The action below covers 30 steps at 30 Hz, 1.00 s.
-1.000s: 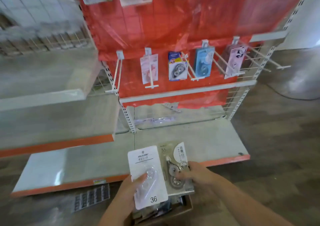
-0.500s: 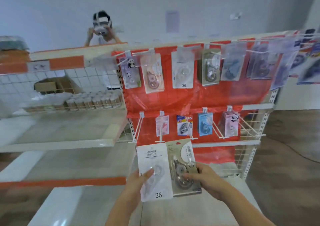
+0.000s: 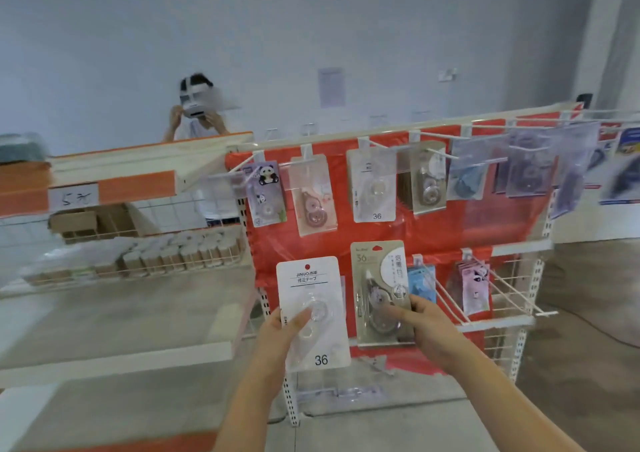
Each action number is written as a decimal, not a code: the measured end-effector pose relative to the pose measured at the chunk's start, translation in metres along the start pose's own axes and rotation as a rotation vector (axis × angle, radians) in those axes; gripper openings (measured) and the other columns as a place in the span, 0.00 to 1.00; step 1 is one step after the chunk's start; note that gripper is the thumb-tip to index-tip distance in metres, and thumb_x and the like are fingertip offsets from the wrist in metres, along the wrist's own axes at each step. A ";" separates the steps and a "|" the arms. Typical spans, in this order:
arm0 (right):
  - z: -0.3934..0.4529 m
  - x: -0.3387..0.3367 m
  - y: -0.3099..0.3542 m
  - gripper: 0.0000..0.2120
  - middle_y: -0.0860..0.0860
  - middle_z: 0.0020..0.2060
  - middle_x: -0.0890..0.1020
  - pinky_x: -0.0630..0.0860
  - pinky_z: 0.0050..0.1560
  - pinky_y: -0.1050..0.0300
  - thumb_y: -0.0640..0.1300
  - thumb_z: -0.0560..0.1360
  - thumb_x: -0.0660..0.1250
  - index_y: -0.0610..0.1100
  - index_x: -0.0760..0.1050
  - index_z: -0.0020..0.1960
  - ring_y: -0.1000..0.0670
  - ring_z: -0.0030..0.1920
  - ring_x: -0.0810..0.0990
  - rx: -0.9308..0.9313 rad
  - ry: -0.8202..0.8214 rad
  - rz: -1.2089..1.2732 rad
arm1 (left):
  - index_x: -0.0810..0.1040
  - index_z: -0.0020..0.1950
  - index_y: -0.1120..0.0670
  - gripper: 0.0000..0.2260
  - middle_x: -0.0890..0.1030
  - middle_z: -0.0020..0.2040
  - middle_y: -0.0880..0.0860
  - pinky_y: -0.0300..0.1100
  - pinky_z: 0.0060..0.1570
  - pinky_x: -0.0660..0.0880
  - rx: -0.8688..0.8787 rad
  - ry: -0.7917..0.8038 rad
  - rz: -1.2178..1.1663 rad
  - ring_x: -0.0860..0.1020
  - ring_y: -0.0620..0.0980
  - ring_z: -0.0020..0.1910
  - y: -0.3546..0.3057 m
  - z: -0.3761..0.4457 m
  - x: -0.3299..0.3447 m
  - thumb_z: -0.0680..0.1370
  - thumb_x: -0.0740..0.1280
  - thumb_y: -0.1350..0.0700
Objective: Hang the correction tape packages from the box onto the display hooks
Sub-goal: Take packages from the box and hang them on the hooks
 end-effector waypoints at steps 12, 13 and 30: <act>0.002 -0.070 0.034 0.23 0.46 0.37 0.84 0.77 0.42 0.57 0.49 0.58 0.80 0.40 0.72 0.43 0.49 0.39 0.83 -0.154 -0.205 0.002 | 0.80 0.54 0.50 0.10 0.84 0.51 0.51 0.52 0.53 0.78 0.026 0.125 0.094 0.82 0.53 0.50 0.005 0.071 0.073 0.73 0.71 0.56; 0.002 -0.078 0.039 0.25 0.46 0.38 0.84 0.78 0.43 0.56 0.50 0.57 0.81 0.40 0.73 0.44 0.47 0.40 0.83 -0.162 -0.208 -0.009 | 0.80 0.54 0.49 0.10 0.84 0.52 0.52 0.53 0.54 0.78 0.023 0.118 0.094 0.82 0.53 0.50 0.005 0.075 0.082 0.73 0.71 0.56; 0.051 -0.148 0.130 0.19 0.47 0.46 0.85 0.81 0.44 0.57 0.41 0.65 0.73 0.45 0.77 0.55 0.46 0.46 0.84 -0.384 -0.055 -0.149 | 0.79 0.52 0.47 0.10 0.85 0.46 0.45 0.36 0.42 0.78 0.315 -0.095 0.006 0.83 0.42 0.44 -0.056 0.098 0.177 0.71 0.70 0.53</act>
Point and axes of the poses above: each hand's wrist, its own z-axis towards the middle knuckle, its own x-axis out of the palm, y = z × x, the point moved 6 cm from there along z, towards the middle knuckle
